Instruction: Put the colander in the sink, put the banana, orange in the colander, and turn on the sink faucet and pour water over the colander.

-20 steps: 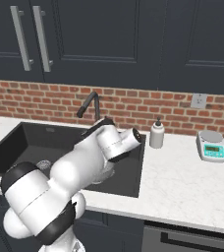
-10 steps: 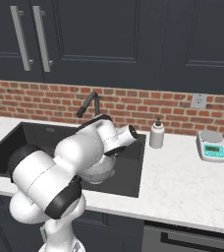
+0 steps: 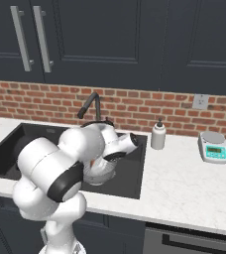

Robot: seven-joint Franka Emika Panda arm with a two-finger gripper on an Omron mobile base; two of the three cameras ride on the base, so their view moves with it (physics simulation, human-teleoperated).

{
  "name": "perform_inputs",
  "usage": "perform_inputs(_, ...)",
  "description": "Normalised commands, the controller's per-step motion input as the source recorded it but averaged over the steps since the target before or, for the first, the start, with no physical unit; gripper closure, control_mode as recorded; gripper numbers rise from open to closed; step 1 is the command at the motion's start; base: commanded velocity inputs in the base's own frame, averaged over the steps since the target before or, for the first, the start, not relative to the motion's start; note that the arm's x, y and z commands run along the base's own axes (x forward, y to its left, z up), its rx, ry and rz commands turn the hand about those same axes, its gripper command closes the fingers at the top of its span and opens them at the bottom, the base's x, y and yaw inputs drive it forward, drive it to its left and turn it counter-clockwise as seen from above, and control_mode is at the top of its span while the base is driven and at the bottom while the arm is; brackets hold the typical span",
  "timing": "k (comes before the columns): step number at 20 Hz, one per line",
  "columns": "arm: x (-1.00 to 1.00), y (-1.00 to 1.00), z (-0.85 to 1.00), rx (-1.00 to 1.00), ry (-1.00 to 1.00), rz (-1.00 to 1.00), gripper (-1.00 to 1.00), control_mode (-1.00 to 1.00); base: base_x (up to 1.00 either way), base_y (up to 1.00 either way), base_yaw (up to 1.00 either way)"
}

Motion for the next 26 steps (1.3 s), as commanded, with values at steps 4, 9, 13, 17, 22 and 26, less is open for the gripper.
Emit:
perform_inputs(4, 0.00, 0.00, -0.28, 0.00, 0.00, 0.00, 1.00, -1.00, 0.00, 0.00, 0.00)
perform_inputs(9, 0.00, 0.01, -0.21, 0.00, 0.00, 0.00, 1.00, -1.00, 0.00, 0.00, 0.00)
perform_inputs(13, 0.00, 0.08, -0.15, 0.00, 0.00, 0.00, 1.00, -1.00, 0.00, 0.00, 0.00)
perform_inputs(17, 0.00, 0.13, -0.12, 0.00, 0.00, 0.00, 1.00, -1.00, 0.00, 0.00, 0.00)
perform_inputs(22, 0.05, 0.17, -0.08, 0.00, 0.00, 0.00, 1.00, -1.00, 0.00, 0.00, 0.00)
perform_inputs(26, 0.10, 0.16, -0.03, 0.00, 0.00, 0.00, -1.00, -1.00, 0.00, 0.00, 0.00)
